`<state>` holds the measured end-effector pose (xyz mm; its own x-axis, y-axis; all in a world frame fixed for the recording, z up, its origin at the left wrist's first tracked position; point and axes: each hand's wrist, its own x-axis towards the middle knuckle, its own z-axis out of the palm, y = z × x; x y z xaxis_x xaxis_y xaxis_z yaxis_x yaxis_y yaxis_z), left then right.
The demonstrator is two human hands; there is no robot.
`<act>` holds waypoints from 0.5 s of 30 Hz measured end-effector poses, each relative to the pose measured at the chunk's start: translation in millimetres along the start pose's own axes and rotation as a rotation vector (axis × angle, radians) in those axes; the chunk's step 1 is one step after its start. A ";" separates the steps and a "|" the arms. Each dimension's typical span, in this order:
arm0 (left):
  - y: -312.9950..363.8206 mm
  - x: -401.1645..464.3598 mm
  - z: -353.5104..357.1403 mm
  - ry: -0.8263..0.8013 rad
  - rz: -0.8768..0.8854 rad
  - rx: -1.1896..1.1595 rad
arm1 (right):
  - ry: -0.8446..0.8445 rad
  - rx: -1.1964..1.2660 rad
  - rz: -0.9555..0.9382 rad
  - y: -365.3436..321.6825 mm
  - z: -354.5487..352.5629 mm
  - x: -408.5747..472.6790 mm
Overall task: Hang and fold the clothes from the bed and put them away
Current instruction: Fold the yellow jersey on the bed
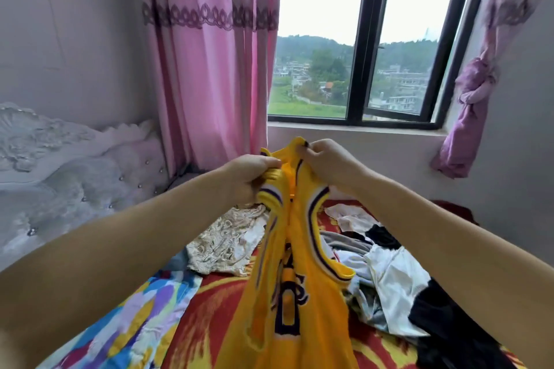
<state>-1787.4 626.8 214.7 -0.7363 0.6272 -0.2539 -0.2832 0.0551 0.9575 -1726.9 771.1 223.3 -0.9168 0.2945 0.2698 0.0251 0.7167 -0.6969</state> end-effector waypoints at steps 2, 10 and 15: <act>-1.1 -2.8 12.2 -0.046 0.051 -0.150 | -0.023 -0.128 -0.089 -16.3 12.4 -3.6; 23.2 -32.6 -5.1 -0.034 0.161 -0.197 | -0.294 -0.298 -0.329 -23.2 -2.2 -8.3; 28.0 -37.8 -26.1 0.275 0.938 0.929 | -0.263 -0.023 -0.294 -25.6 -22.7 -4.0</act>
<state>-1783.5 584.3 247.5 -0.5505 0.5493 0.6286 0.8282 0.2650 0.4938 -1714.8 766.0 255.2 -0.9569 -0.0954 0.2744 -0.2477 0.7614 -0.5991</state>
